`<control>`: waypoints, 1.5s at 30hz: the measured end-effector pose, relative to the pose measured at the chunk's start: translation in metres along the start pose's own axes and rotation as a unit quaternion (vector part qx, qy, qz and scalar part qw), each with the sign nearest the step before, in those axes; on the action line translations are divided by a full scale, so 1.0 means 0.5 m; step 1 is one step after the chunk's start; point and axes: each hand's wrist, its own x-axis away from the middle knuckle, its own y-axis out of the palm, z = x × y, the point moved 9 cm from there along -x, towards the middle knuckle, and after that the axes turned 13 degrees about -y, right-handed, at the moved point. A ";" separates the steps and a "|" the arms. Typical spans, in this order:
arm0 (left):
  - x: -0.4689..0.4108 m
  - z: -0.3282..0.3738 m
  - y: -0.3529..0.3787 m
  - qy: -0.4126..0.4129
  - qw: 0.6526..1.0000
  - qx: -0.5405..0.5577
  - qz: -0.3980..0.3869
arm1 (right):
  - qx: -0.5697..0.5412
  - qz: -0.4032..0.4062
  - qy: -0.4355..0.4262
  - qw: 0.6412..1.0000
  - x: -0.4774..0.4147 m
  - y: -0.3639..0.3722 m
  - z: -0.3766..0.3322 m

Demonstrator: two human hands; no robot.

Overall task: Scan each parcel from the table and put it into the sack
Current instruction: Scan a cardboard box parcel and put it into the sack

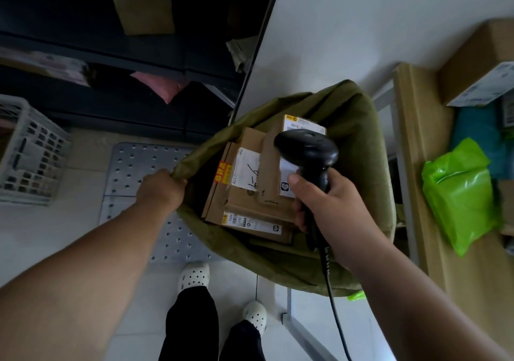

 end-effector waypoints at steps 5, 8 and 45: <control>0.021 0.010 0.001 0.057 0.998 -0.013 0.020 | 0.008 0.002 -0.016 1.000 0.001 0.002 0.000; 0.083 0.034 -0.057 0.122 0.984 0.099 0.082 | 0.012 0.003 -0.031 0.999 0.011 -0.001 -0.014; 0.337 0.093 -0.310 0.213 0.952 0.001 0.222 | -0.007 0.052 -0.015 0.999 0.104 -0.104 -0.128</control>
